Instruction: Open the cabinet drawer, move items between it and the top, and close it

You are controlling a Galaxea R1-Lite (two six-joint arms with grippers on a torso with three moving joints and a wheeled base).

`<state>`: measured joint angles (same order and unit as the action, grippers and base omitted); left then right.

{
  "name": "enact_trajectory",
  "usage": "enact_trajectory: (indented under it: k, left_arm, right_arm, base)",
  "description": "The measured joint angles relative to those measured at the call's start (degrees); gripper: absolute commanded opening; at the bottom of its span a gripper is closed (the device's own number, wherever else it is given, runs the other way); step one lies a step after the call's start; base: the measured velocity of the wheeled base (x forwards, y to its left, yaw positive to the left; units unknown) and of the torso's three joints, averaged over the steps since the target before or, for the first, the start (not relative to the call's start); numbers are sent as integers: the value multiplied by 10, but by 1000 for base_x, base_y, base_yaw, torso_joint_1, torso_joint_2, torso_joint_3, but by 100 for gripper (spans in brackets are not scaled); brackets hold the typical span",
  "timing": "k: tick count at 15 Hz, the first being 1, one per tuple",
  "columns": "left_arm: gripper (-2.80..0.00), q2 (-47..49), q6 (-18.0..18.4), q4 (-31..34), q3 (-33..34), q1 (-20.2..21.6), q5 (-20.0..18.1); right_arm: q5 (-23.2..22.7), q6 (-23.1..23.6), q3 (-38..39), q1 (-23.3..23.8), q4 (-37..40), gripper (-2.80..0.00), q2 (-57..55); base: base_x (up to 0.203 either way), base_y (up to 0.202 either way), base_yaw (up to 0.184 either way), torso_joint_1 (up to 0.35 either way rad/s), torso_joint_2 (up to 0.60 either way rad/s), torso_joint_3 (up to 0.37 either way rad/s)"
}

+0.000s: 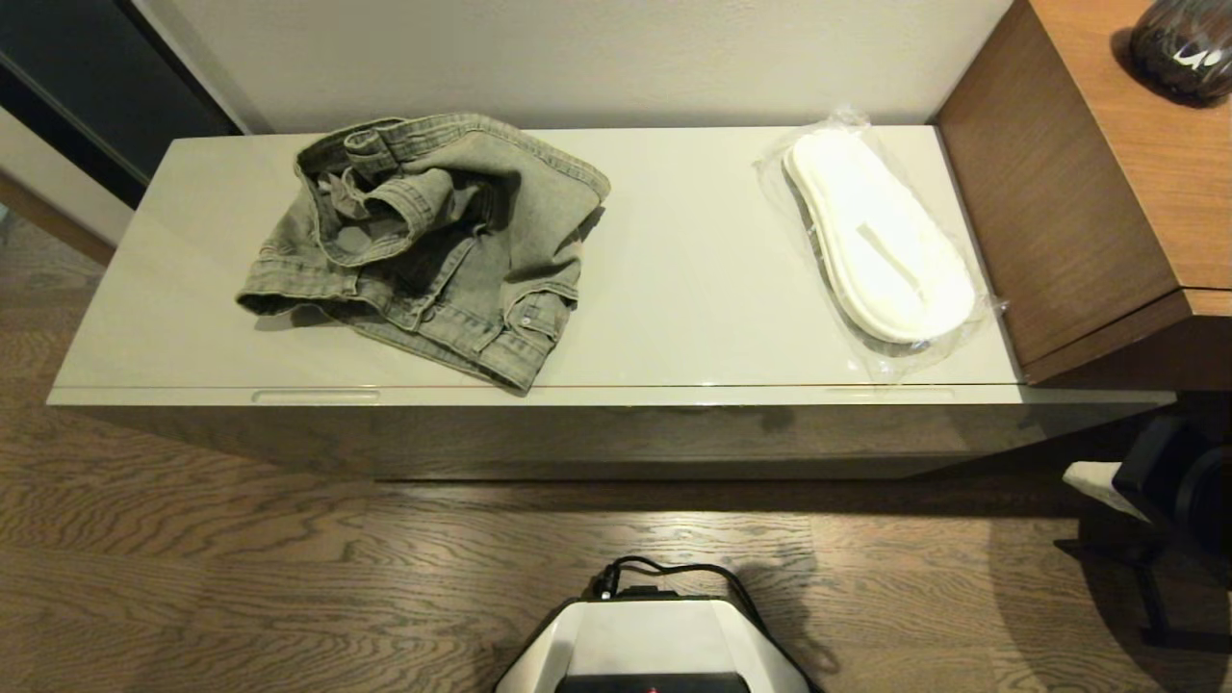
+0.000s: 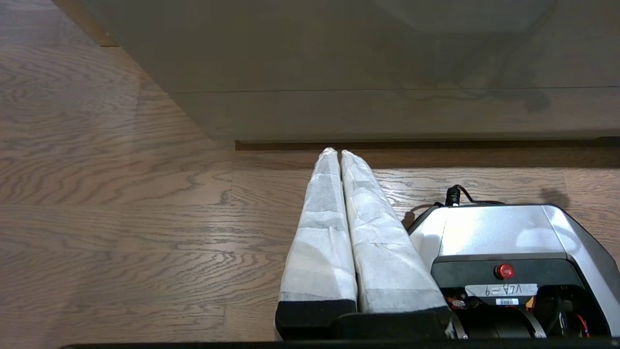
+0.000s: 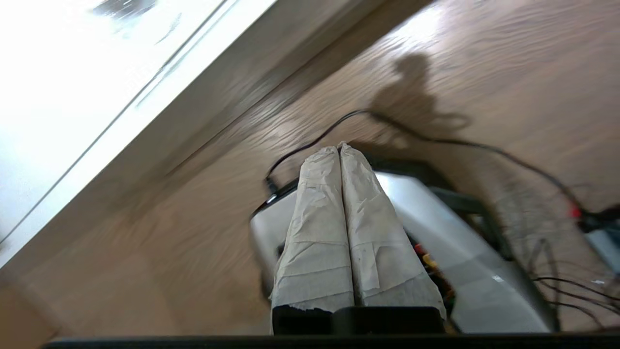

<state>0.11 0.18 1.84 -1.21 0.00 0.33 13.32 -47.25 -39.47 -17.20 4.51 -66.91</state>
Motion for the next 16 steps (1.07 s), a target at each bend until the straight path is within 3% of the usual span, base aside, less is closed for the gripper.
enact_trajectory:
  k: [3, 12, 16]
  left_arm:
    - [-280, 0, 0, 0, 0, 0, 0]
    - [-280, 0, 0, 0, 0, 0, 0]
    - [-280, 0, 0, 0, 0, 0, 0]
  right_arm:
    - [23, -4, -2, 0, -18, -280, -19]
    - [23, -17, -14, 0, -32, -280, -67]
    - [21, -15, -8, -2, -94, -280, -90]
  base:
    - [0, 0, 0, 0, 0, 0]
    - [0, 0, 0, 0, 0, 0]
    - [0, 0, 0, 0, 0, 0]
